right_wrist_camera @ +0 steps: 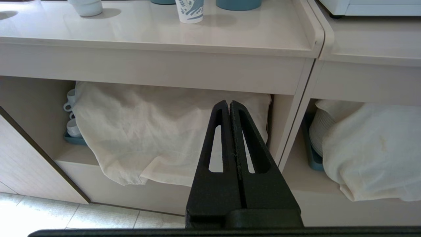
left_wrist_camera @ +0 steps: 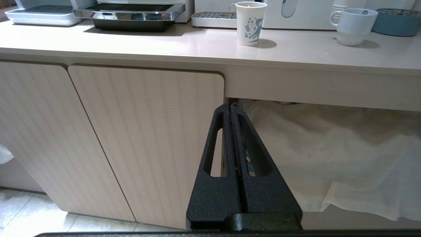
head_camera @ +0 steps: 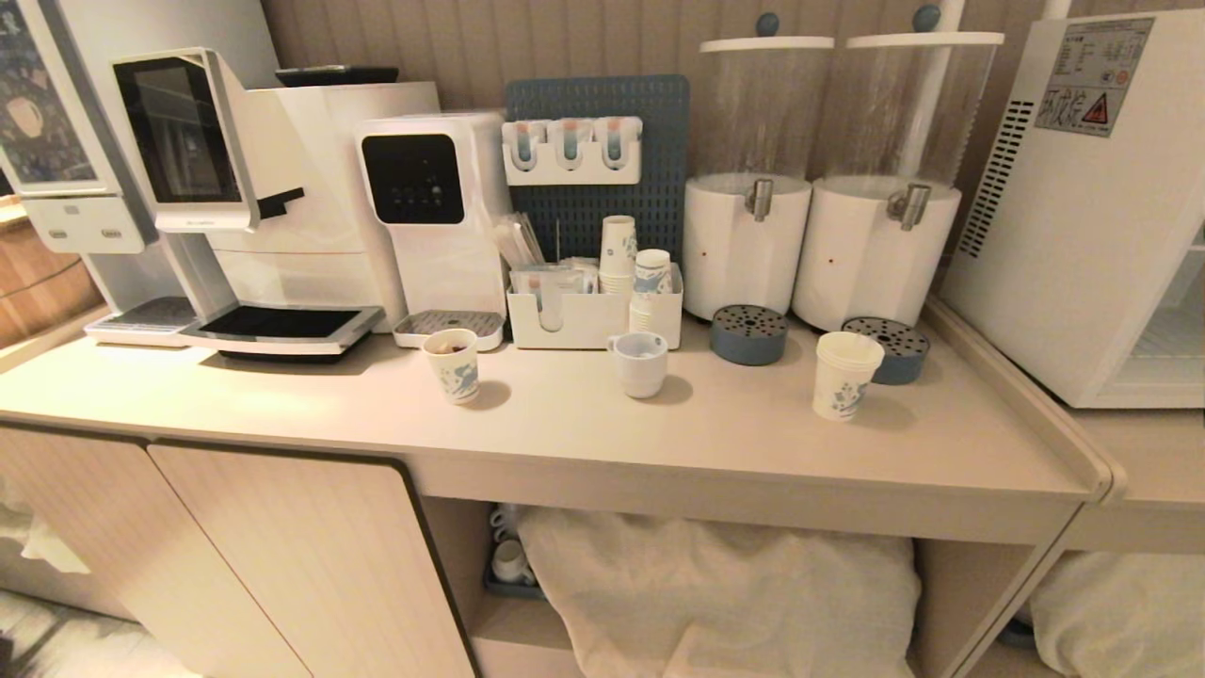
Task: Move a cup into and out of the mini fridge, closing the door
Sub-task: Close the freezer door
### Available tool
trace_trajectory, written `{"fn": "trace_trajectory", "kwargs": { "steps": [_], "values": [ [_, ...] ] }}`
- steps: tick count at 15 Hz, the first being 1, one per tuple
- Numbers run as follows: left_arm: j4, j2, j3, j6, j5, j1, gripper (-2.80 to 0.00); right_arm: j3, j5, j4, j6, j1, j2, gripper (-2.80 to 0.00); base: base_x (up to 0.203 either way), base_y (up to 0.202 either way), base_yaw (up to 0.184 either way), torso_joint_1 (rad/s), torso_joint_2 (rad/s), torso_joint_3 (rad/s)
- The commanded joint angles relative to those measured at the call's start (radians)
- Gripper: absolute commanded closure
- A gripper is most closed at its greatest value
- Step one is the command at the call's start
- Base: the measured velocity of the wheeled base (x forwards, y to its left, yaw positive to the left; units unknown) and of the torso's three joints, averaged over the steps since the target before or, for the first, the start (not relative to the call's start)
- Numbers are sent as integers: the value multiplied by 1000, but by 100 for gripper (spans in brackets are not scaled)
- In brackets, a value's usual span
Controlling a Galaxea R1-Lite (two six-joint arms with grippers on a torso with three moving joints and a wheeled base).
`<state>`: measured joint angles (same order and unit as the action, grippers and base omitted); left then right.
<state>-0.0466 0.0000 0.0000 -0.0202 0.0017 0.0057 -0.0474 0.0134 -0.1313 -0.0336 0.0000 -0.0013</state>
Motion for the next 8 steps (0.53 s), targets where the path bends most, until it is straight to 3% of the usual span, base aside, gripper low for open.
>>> {"fn": "trace_trajectory", "kwargs": {
  "steps": [1,8],
  "values": [
    [-1,0,18,0,0,0,0,0,0,-1,-2,0,1,0,0,0,0,0,0,0],
    [-1,0,18,0,0,0,0,0,-1,-1,1,0,1,0,0,0,0,0,0,0]
  ]
}}
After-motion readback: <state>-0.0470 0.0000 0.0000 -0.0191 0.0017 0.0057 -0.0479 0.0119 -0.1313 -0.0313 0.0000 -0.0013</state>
